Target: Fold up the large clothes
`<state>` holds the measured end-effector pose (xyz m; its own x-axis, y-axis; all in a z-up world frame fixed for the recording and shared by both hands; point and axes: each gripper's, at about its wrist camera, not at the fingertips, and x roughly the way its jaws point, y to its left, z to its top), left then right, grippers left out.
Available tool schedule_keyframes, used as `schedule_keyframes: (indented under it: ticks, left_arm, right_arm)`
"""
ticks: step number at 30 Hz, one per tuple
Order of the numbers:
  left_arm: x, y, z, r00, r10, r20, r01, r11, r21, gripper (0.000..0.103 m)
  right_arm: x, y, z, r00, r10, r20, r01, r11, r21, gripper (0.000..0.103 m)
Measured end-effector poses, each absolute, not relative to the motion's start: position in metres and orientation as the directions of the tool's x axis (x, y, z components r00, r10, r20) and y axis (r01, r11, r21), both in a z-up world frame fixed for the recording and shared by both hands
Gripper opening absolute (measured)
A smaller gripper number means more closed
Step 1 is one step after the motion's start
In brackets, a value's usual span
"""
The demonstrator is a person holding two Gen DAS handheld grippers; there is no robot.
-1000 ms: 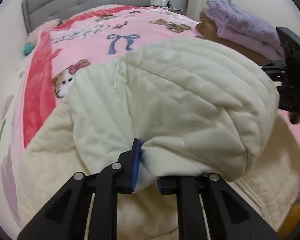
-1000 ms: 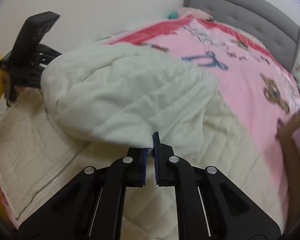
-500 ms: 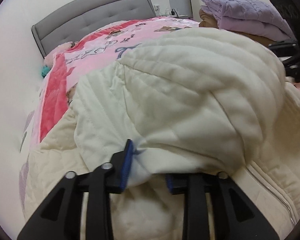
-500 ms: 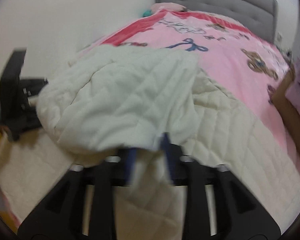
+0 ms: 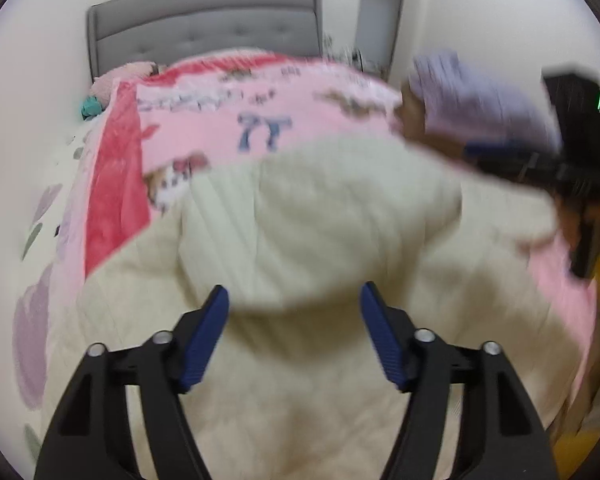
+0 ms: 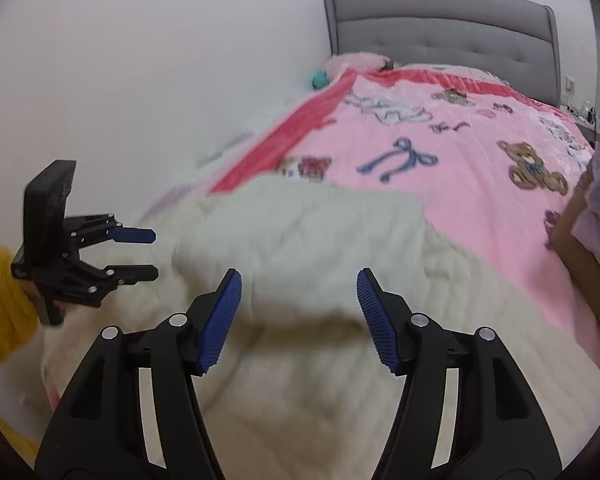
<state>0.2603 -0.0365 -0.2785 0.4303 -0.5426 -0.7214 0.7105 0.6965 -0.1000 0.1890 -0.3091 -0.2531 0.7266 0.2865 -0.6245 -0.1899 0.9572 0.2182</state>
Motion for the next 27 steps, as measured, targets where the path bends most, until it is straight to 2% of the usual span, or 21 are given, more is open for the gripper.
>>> schedule_keyframes:
  ticks: [4,7,10,13,17,22,27]
  left_arm:
    - [0.294,-0.061,-0.28,0.389,-0.599,-0.7,0.711,0.678,-0.185,0.069]
    - [0.31,-0.078,-0.312,0.25,-0.589,-0.769,0.707,0.654,-0.271,0.069]
    - [0.304,-0.082,-0.352,0.213,-0.498,-0.84,0.687,0.688,-0.234,0.069]
    - [0.293,-0.078,-0.374,0.213,-0.468,-0.857,0.675,0.705,-0.217,0.069]
    - [0.293,-0.07,-0.385,0.215,-0.491,-0.844,0.631,0.729,-0.263,0.07]
    - [0.298,-0.074,-0.396,0.248,-0.47,-0.847,0.587,0.768,-0.255,0.07]
    - [0.292,-0.076,-0.396,0.28,-0.468,-0.838,0.566,0.786,-0.25,0.071]
  right_arm:
    - [0.224,-0.305,-0.267,0.702,0.313,-0.64,-0.205,0.949,0.24,0.059]
    - [0.234,-0.293,-0.295,0.626,0.315,-0.713,-0.246,0.948,0.203,0.058]
    - [0.228,-0.283,-0.323,0.548,0.282,-0.787,-0.269,0.951,0.153,0.058]
    - [0.217,-0.28,-0.354,0.489,0.245,-0.837,-0.259,0.957,0.129,0.061]
    - [0.209,-0.296,-0.372,0.506,0.283,-0.815,-0.173,0.959,0.226,0.062]
    - [0.209,-0.288,-0.386,0.516,0.226,-0.826,-0.142,0.974,0.178,0.062]
    - [0.209,-0.29,-0.386,0.507,0.236,-0.829,-0.12,0.972,0.203,0.062]
